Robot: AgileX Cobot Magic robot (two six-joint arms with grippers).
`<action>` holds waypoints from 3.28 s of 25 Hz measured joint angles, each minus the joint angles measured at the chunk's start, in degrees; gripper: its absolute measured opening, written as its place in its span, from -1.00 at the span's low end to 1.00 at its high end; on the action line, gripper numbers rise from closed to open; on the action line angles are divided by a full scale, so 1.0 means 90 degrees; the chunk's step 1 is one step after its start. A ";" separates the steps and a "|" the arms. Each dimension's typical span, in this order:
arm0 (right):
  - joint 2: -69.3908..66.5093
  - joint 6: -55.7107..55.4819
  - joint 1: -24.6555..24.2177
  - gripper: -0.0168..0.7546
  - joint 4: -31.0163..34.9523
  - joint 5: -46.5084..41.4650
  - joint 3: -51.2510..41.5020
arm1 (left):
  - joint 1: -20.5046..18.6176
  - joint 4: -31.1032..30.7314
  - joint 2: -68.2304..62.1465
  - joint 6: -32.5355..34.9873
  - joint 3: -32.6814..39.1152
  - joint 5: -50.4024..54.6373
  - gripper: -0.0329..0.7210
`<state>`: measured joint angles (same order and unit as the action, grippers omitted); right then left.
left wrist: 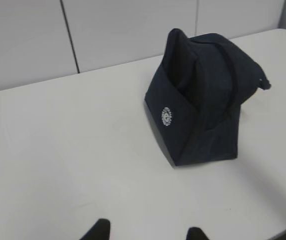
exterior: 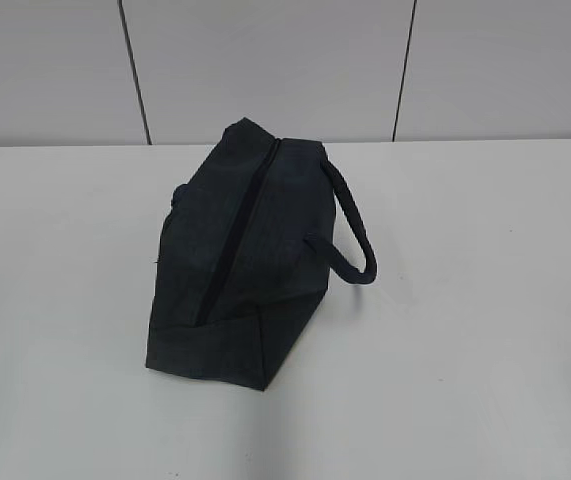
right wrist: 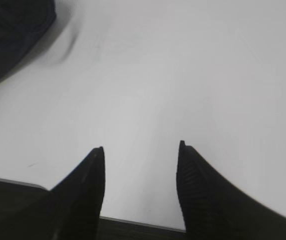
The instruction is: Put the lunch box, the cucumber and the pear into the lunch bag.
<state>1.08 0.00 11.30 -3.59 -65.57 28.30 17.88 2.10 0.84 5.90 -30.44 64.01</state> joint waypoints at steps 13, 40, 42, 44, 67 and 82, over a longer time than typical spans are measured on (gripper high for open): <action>0.0000 0.0000 -0.1133 0.01 -0.0063 0.0000 0.0000 | -0.0751 0.0001 0.0000 0.0000 0.0000 0.0000 -0.18; 0.0000 0.0000 -0.1133 0.01 -0.0063 0.0000 0.0000 | -0.0812 0.0001 0.0000 0.0000 0.0000 0.0000 -0.20; 0.0000 0.0000 -0.1133 0.01 -0.0063 0.0000 0.0000 | -0.0812 0.0001 0.0000 0.0000 0.0000 0.0000 -0.20; 0.0000 0.0000 -0.1133 0.01 -0.0063 0.0000 0.0000 | -0.0812 0.0001 0.0000 0.0000 0.0000 0.0000 -0.20; 0.0000 0.0000 -0.1133 0.01 -0.0063 0.0000 0.0000 | -0.0812 0.0001 0.0000 0.0000 0.0000 0.0000 -0.25; 0.0000 0.0000 -0.1133 0.01 -0.0063 0.0000 0.0000 | -0.0812 0.0001 0.0000 0.0000 0.0000 0.0000 -0.27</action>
<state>1.08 0.00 1.10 -4.16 -65.57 28.30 10.57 2.11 0.84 5.90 -30.44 64.01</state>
